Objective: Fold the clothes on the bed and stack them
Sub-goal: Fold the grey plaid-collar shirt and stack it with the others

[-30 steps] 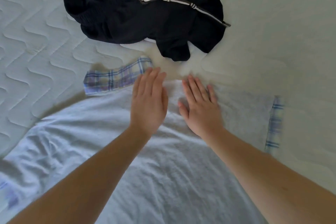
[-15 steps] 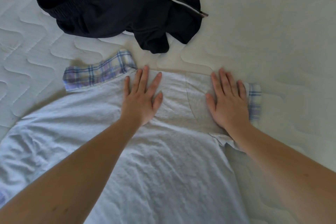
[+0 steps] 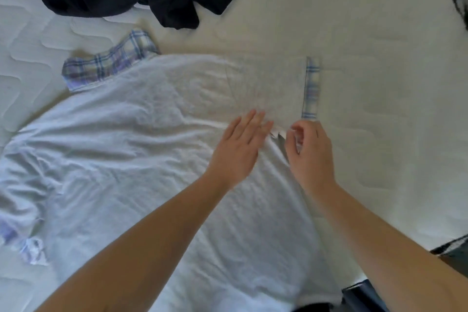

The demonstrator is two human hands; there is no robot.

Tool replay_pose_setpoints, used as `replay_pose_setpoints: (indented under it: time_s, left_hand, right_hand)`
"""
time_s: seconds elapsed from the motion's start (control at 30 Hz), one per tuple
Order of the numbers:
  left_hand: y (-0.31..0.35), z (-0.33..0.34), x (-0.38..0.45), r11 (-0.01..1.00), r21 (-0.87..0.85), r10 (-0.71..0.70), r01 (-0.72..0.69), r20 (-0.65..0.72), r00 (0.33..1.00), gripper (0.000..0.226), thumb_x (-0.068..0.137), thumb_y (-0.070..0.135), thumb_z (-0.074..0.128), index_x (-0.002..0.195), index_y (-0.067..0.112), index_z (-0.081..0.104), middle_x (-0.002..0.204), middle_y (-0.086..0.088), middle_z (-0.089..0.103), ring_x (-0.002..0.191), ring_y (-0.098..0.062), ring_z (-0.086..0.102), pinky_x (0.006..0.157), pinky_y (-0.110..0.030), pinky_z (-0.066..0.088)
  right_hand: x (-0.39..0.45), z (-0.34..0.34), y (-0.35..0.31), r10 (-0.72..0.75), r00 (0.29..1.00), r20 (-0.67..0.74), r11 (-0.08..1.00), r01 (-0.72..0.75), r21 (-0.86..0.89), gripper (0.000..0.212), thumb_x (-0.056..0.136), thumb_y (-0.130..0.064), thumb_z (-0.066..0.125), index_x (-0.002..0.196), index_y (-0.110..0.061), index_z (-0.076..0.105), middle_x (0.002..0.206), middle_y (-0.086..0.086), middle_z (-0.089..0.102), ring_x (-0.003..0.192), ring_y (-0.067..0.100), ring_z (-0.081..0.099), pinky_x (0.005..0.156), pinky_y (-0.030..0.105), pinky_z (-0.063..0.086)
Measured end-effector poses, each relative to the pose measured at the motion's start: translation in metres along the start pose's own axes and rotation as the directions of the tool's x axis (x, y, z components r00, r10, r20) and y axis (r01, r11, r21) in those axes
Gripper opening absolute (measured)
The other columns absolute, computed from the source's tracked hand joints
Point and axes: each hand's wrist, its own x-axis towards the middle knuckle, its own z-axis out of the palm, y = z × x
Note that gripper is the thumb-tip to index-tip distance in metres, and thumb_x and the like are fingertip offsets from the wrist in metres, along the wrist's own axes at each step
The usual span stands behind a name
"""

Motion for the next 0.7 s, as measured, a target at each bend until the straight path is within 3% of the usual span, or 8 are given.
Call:
replay_pose_setpoints:
  time_s: [0.07,0.13,0.2,0.33,0.47,0.57,0.63,0.7]
  left_hand:
    - [0.019,0.008,-0.015,0.997,-0.016,0.076,-0.076,0.034,0.996,0.063,0.084,0.003,0.065,0.144,0.010,0.049,0.149,-0.012,0.046,0.139,-0.028,0.043,0.115,-0.038,0.027]
    - [0.028,0.010,-0.027,0.993,-0.005,0.121,-0.121,0.058,0.991,0.065,0.083,0.003,0.065,0.145,0.012,0.047,0.151,-0.008,0.045,0.137,-0.025,0.044,0.111,-0.035,0.028]
    - [0.030,0.010,-0.030,0.980,0.029,0.191,-0.195,0.097,0.977,0.060,0.084,0.007,0.066,0.142,0.015,0.051,0.149,-0.005,0.048,0.136,-0.024,0.046,0.110,-0.035,0.028]
    - [0.032,0.005,-0.017,0.933,0.046,0.326,-0.357,0.315,0.891,0.046,0.096,0.020,0.057,0.141,0.021,0.052,0.146,-0.005,0.050,0.136,-0.027,0.044,0.114,-0.042,0.027]
    - [0.044,0.003,0.015,0.903,0.062,0.366,-0.425,0.408,0.837,0.043,0.095,0.033,0.057,0.136,0.021,0.053,0.141,-0.003,0.049,0.136,-0.026,0.040,0.115,-0.042,0.015]
    - [0.059,0.000,0.043,0.874,0.138,0.343,-0.465,0.503,0.794,0.023,0.094,0.031,0.054,0.114,0.020,0.060,0.122,-0.002,0.059,0.116,-0.025,0.052,0.109,-0.037,0.021]
    - [0.069,-0.003,0.054,0.889,0.118,0.326,-0.442,0.515,0.793,0.010,0.094,0.024,0.053,0.099,0.018,0.059,0.103,-0.003,0.068,0.090,-0.026,0.057,0.103,-0.034,0.031]
    - [0.072,-0.004,0.056,0.907,0.097,0.319,-0.410,0.476,0.820,0.003,0.094,0.019,0.051,0.093,0.017,0.052,0.090,-0.003,0.070,0.074,-0.025,0.053,0.096,-0.033,0.034]
  right_hand:
    - [-0.038,0.001,0.013,0.211,0.973,0.097,0.977,-0.213,0.005,0.023,0.093,-0.019,0.062,0.108,-0.002,0.061,0.099,0.014,0.061,0.093,0.034,0.058,0.086,0.049,0.046]
    - [-0.067,0.003,0.024,0.308,0.938,0.156,0.951,-0.307,-0.032,0.032,0.091,-0.026,0.066,0.112,-0.003,0.061,0.103,0.014,0.060,0.098,0.033,0.055,0.089,0.047,0.044]
    - [-0.085,0.002,0.028,0.312,0.925,0.217,0.950,-0.303,-0.071,0.036,0.088,-0.036,0.069,0.111,-0.009,0.061,0.104,0.011,0.060,0.099,0.030,0.054,0.089,0.045,0.043]
    - [-0.103,0.001,0.038,0.379,0.848,0.371,0.917,-0.291,-0.273,0.040,0.090,-0.052,0.059,0.102,-0.015,0.066,0.101,0.009,0.065,0.097,0.031,0.059,0.081,0.039,0.046]
    - [-0.117,-0.013,0.053,0.453,0.741,0.495,0.891,-0.397,-0.220,0.038,0.088,-0.054,0.060,0.094,-0.017,0.067,0.091,0.008,0.071,0.088,0.031,0.065,0.068,0.033,0.044]
    - [-0.136,-0.025,0.068,0.426,0.646,0.633,0.896,-0.400,-0.195,0.034,0.085,-0.049,0.067,0.101,-0.019,0.069,0.091,0.001,0.071,0.084,0.022,0.066,0.069,0.031,0.050]
    - [-0.152,-0.032,0.077,0.436,0.581,0.687,0.895,-0.361,-0.262,0.031,0.086,-0.048,0.065,0.105,-0.023,0.068,0.089,-0.003,0.068,0.080,0.017,0.063,0.067,0.031,0.050]
    - [-0.169,-0.038,0.086,0.445,0.582,0.681,0.892,-0.351,-0.284,0.029,0.090,-0.046,0.059,0.107,-0.024,0.066,0.089,-0.004,0.065,0.079,0.017,0.060,0.063,0.030,0.046]
